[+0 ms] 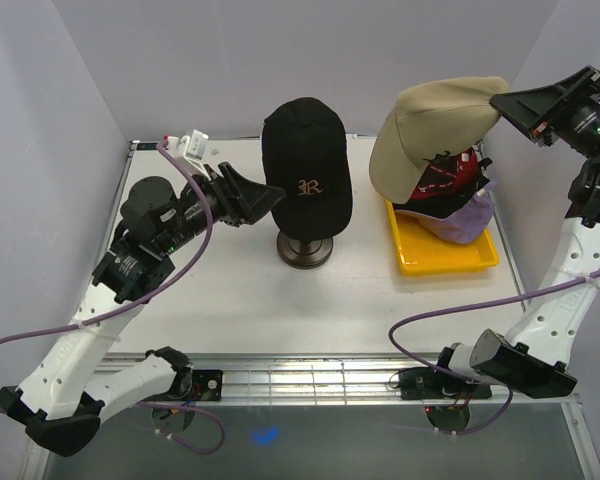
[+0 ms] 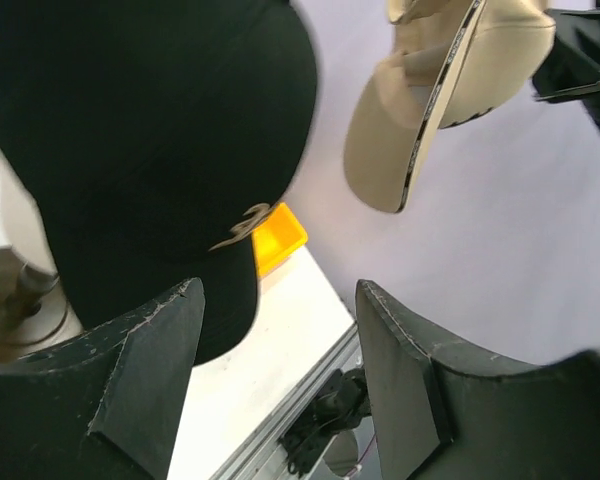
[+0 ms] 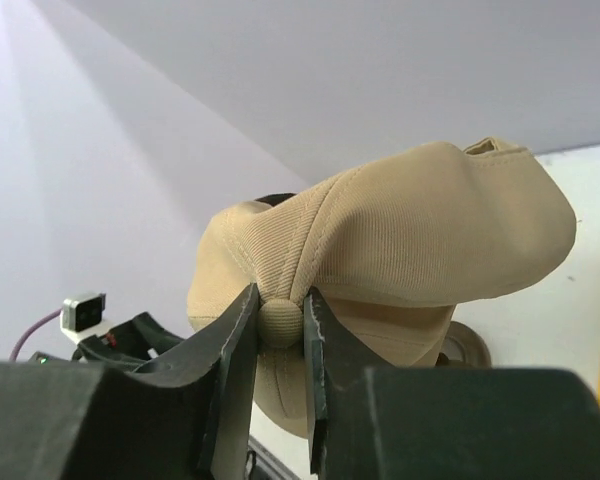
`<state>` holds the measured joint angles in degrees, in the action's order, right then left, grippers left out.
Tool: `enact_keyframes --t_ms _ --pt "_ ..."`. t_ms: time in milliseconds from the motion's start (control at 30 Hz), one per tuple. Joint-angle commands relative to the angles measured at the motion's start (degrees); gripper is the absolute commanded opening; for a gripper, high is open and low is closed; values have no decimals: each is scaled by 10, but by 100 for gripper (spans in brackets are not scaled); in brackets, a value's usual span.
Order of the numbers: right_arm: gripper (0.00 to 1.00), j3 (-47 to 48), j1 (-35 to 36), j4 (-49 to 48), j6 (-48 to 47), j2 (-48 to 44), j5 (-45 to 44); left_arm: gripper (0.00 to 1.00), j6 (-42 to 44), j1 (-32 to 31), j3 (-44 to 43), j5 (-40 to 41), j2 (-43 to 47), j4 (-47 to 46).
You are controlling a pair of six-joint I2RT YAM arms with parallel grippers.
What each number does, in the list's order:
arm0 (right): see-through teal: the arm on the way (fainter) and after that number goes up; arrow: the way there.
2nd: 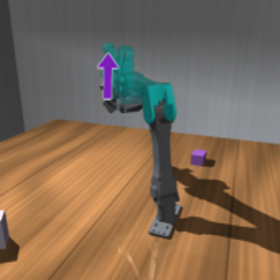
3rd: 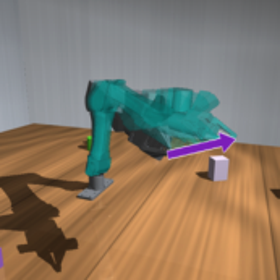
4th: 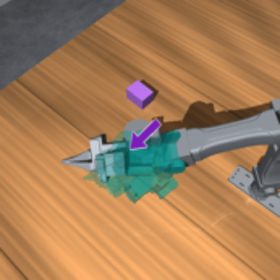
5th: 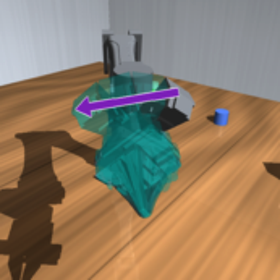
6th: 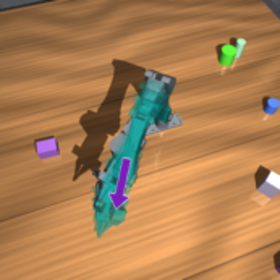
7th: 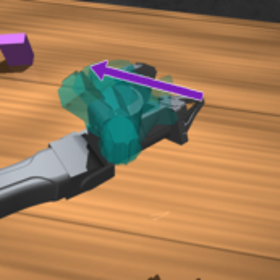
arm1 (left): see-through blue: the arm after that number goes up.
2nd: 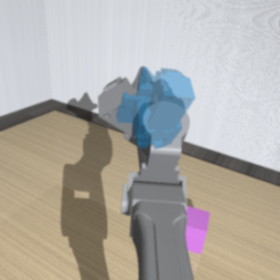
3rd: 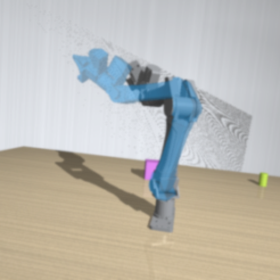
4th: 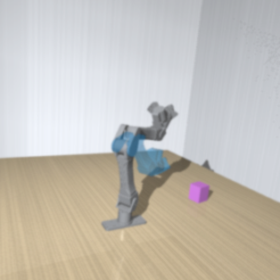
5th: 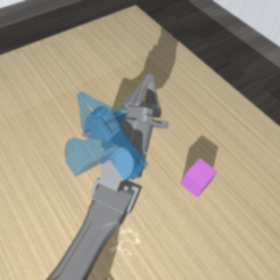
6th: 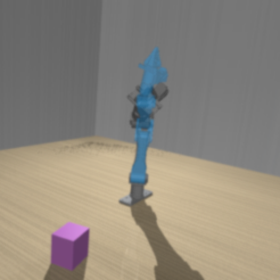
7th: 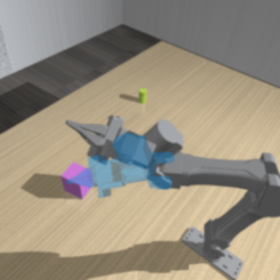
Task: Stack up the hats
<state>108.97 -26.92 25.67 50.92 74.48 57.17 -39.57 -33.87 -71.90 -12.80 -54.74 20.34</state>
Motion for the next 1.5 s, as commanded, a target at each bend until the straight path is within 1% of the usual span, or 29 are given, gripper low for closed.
enact_keyframes --t_ms 0,67,100,200,233,300,400,467,567,600,733,900,967,1133,1300,1467 --pt "8 12 0 -169 126 -27 97 73 8 2 -36 -46 -1 -43" --pt "8 3 0 -206 157 -39 106 74 5 3 -51 -71 -5 -68" --pt "8 1 0 -239 182 -49 113 74 3 2 -60 -81 -17 -72" --pt "8 -3 2 -289 226 -66 118 74 -10 2 -103 -127 -43 -81" --pt "8 -3 2 -295 234 -70 119 74 -14 2 -109 -138 -54 -89" --pt "8 -1 2 -309 248 -74 123 74 -33 2 -107 -166 -56 -133" --pt "8 8 2 -320 268 -76 119 75 -59 1 -110 -194 -66 -179" --pt "8 34 2 -303 267 -71 118 75 -67 2 -123 -210 -88 -197" --pt "8 48 2 -289 266 -59 119 75 -95 0 -111 -229 -87 -274" --pt "8 48 2 -287 265 -58 118 75 -100 0 -113 -235 -89 -281" --pt "8 52 2 -288 269 -57 114 75 -92 -13 -142 -251 -113 -282" --pt "8 49 2 -285 265 -53 113 75 -45 -84 -188 -236 -153 -279" --pt "8 52 2 -285 265 -52 112 75 -25 -111 -220 -213 -172 -249" --pt "8 49 2 -281 263 -51 112 75 -3 -148 -249 -192 -213 -237" --pt "8 48 2 -273 257 -50 112 74 18 -161 -284 -160 -238 -206" --pt "8 46 3 -271 255 -52 111 72 21 -168 -302 -155 -255 -184"
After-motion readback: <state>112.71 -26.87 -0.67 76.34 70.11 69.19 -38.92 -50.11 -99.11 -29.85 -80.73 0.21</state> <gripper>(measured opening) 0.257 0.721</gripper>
